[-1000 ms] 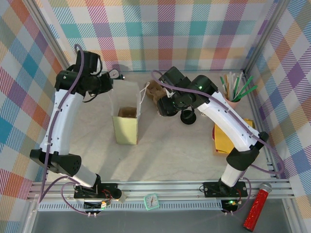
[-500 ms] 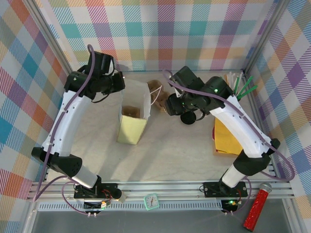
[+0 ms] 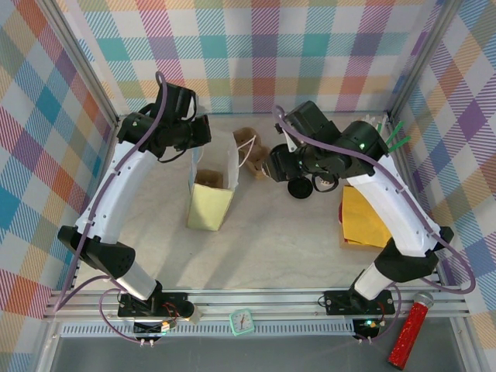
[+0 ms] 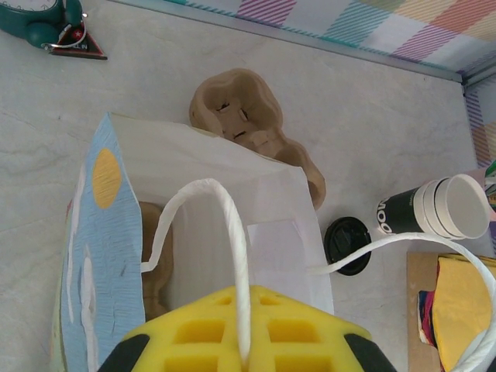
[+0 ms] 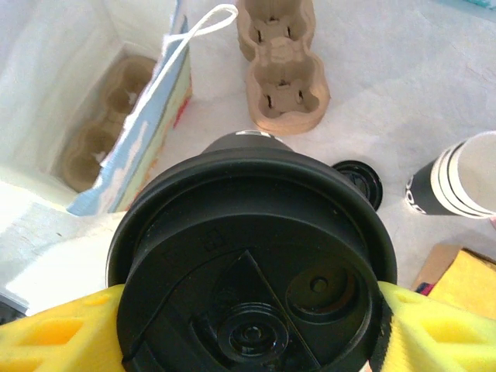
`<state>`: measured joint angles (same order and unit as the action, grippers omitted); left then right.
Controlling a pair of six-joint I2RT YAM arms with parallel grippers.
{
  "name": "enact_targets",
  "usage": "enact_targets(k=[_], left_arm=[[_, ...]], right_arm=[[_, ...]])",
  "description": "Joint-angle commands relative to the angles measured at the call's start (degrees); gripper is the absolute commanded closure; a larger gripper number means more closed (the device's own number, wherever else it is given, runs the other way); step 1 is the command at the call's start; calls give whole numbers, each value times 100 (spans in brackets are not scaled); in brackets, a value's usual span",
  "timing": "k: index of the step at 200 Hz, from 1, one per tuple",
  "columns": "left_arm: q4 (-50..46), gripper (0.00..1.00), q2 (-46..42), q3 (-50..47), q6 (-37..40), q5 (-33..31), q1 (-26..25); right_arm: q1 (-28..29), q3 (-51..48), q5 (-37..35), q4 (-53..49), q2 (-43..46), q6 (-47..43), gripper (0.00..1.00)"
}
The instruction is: Pack the takeout coffee
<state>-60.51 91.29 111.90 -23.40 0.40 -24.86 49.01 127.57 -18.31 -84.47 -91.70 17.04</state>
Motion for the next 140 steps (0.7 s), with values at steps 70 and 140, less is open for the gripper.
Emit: enact_targets(k=[70,140], left_arm=[[291,99,-111,-185,-165,46,-115],[323,100,-137,-212,-163,47,-115]], right_arm=[[-41,1013,841,-202,-510,-91,31],[55,1370,1227,-12,-843,-35,32]])
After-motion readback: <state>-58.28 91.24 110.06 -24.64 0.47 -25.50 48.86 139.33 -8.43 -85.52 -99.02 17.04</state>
